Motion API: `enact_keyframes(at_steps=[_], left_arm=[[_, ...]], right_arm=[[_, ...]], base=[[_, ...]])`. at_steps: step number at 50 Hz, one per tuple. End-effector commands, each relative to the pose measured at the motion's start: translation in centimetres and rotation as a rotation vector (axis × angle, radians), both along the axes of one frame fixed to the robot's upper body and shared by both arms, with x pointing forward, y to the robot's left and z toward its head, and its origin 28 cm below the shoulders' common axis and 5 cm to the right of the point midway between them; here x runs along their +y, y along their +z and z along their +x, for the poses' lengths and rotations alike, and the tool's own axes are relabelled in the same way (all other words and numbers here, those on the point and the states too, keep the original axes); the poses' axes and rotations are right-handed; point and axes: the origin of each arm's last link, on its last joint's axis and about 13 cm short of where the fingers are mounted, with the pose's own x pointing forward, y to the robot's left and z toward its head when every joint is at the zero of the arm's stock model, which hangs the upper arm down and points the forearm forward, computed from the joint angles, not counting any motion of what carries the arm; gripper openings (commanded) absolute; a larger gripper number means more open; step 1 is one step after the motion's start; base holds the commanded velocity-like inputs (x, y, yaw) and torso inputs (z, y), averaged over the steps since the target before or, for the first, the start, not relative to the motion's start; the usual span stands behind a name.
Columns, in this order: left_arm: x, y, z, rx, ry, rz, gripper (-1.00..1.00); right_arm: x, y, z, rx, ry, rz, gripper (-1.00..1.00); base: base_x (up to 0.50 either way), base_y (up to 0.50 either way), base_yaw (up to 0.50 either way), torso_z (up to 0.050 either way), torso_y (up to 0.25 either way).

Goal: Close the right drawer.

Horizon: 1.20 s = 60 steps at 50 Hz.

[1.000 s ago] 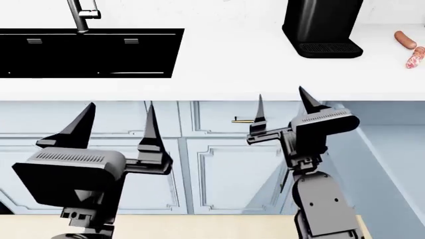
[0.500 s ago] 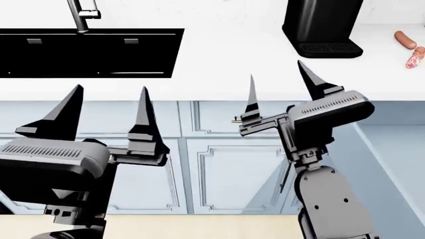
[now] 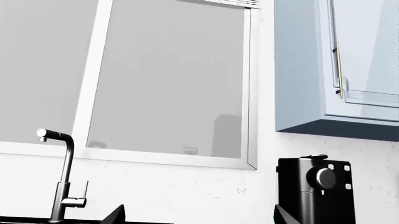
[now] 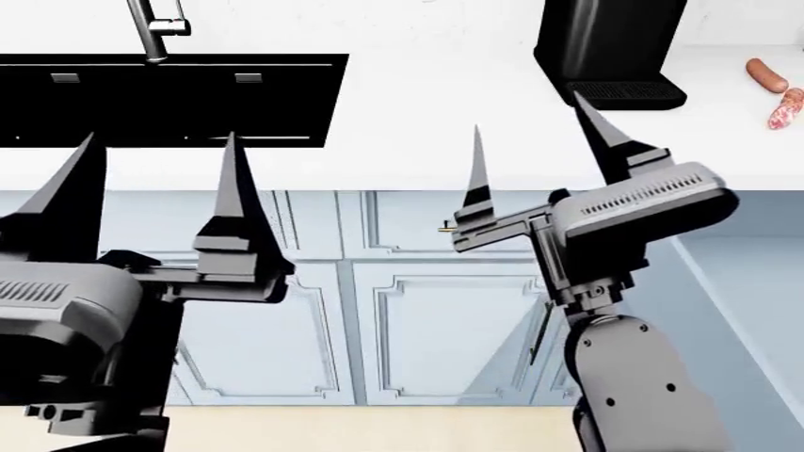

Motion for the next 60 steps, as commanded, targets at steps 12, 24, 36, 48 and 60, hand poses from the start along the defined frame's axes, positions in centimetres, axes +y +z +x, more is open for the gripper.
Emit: enact_keyframes(at_steps=[12,24,36,48,60], left_arm=[[0.2,0.63,-0.31,-0.023,0.007,-0.006,1.0],[0.23,0.67,-0.42,-0.029,0.013,-0.005,1.0],[0.2,0.7,-0.5,-0.032,0.011,-0.005,1.0],[0.2,0.63,-0.43,-0.034,0.009,-0.001,1.0],[0.03,0.81,-0.49,-0.038,0.006,0.001,1.0]], right_arm=[[0.06,0.66,-0.53,-0.024,-0.005,-0.001,1.0],[0.04,0.57,-0.51,-0.025,-0.01,0.001,1.0],[0.01,0.53,-0.54,-0.028,-0.015,-0.001,1.0],[-0.06,0.54,-0.57,-0.027,-0.029,0.012,1.0],[-0.12,0.6,-0.55,-0.023,-0.037,0.016,1.0]], base=[[0.0,0.0,0.0,0.0,0.0],[0.0,0.0,0.0,0.0,0.0],[0.0,0.0,-0.02,0.0,0.0],[0.0,0.0,-0.48,0.0,0.0],[0.0,0.0,-0.5,0.0,0.0]])
